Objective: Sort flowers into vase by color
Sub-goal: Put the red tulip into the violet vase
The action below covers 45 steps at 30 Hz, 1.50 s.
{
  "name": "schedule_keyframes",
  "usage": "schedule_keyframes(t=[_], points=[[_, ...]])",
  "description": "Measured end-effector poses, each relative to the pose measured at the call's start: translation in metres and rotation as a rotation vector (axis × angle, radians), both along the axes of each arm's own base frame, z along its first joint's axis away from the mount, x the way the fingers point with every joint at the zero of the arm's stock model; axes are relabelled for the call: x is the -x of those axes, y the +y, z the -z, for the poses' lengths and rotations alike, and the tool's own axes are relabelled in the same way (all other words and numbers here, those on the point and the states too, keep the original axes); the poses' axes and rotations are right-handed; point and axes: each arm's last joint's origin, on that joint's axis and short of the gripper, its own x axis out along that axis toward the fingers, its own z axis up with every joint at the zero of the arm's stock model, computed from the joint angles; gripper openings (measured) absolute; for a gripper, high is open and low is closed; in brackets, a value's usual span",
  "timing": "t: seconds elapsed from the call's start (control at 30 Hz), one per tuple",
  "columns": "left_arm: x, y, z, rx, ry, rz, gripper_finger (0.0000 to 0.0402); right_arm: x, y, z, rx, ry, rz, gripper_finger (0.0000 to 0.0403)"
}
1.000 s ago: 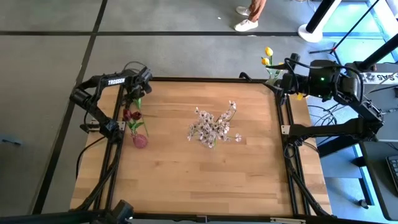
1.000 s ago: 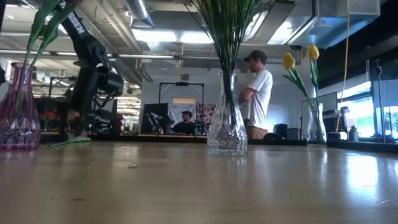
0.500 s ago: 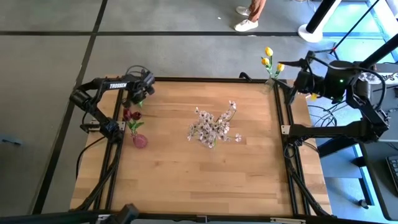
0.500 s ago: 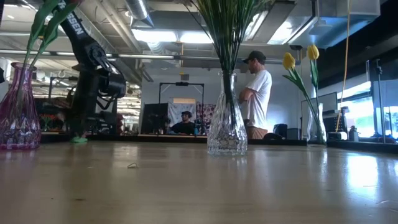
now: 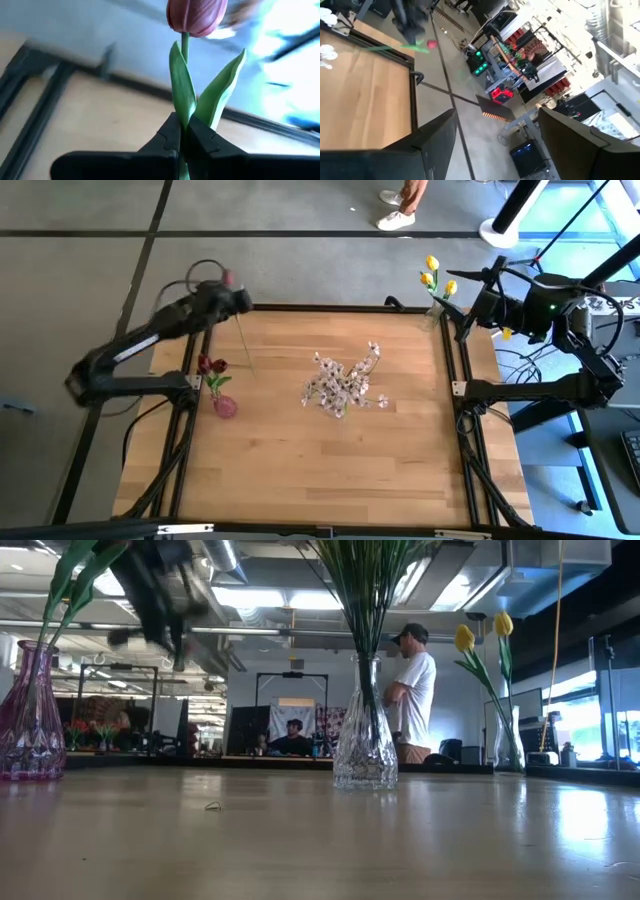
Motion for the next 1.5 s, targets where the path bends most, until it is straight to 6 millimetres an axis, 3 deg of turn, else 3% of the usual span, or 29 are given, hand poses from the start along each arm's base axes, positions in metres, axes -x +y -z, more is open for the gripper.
schedule_keyframes(t=[0.23, 0.53, 0.77, 0.97, 1.23, 1.5], points=[[0.033, -0.080, -0.073, -0.481, -0.130, 0.499, 0.0001, -0.002, 0.000, -0.005, 0.023, -0.040, -0.035, 0.0277], [0.109, -0.135, -0.107, -0.835, -0.254, 0.797, 0.0000, -0.010, -0.002, -0.005, -0.039, -0.082, -0.030, 0.0277], [0.156, -0.158, -0.103, -0.924, -0.263, 0.812, 0.0000, -0.016, -0.003, -0.003, -0.177, -0.139, -0.065, 0.0277], [0.169, -0.164, -0.092, -0.886, -0.288, 0.845, 0.0000, -0.024, -0.005, -0.001, -0.209, -0.130, -0.066, 0.0277], [0.158, -0.165, -0.073, -0.876, -0.355, 0.976, 0.0000, -0.039, -0.010, 0.004, -0.242, -0.103, -0.057, 0.0277], [0.148, -0.165, -0.058, -0.974, -0.396, 1.059, 0.0000, -0.047, -0.012, 0.005, -0.273, -0.116, -0.050, 0.0277]])
